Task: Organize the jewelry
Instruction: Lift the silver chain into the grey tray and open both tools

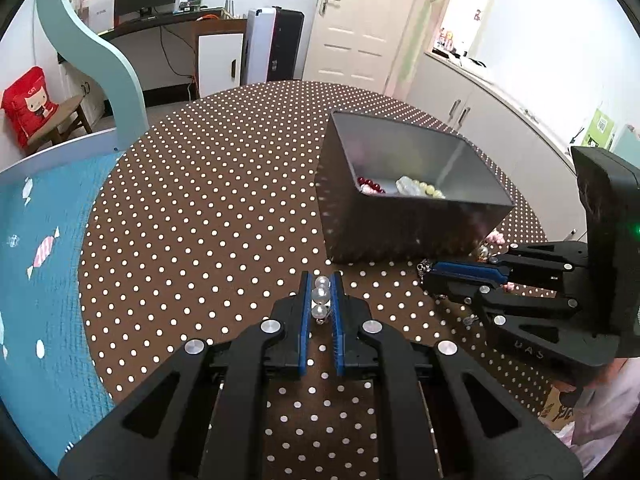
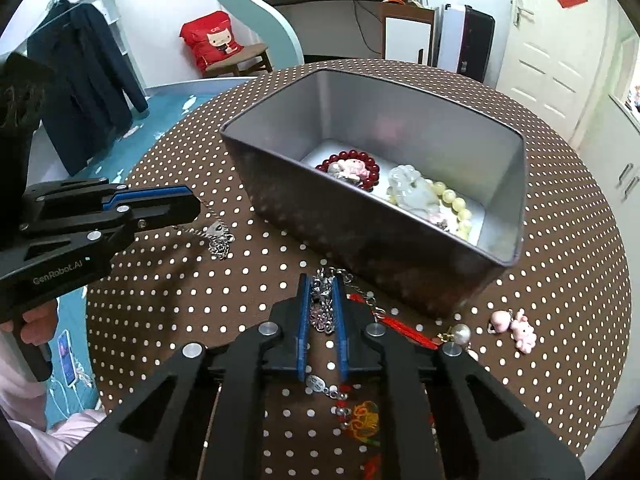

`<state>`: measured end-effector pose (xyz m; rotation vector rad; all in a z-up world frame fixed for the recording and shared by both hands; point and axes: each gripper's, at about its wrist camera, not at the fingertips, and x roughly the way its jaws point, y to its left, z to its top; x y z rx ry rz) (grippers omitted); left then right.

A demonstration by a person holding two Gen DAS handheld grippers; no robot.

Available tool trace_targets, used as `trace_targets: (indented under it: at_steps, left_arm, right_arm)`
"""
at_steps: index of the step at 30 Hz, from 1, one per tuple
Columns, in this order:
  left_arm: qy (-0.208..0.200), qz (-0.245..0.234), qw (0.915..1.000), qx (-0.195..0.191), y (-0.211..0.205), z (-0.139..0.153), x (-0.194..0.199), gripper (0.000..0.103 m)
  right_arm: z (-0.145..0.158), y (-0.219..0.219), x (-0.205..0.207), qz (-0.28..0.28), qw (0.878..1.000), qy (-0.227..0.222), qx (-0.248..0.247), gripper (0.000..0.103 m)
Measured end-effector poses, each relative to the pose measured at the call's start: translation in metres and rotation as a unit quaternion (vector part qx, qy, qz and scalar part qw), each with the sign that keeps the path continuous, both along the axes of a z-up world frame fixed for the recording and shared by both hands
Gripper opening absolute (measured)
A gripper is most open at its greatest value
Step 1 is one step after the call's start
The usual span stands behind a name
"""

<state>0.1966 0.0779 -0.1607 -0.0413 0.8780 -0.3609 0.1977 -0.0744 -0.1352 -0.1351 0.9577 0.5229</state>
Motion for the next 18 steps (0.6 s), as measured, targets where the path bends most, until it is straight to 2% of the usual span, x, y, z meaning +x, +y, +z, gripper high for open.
trace_targets:
  at_steps: [8, 18]
  left_arm:
    - [-0.024, -0.008, 0.9997, 0.003, -0.011, 0.019, 0.001, 0.009]
    - [-0.08, -0.025, 0.9965, 0.003, -0.033, 0.063, 0.003, 0.009]
  right_arm:
    - [0.03, -0.022, -0.001, -0.009, 0.998, -0.011, 0.054, 0.01]
    - [0.077, -0.042, -0.015, -0.014, 0.995, -0.066, 0.076, 0.01]
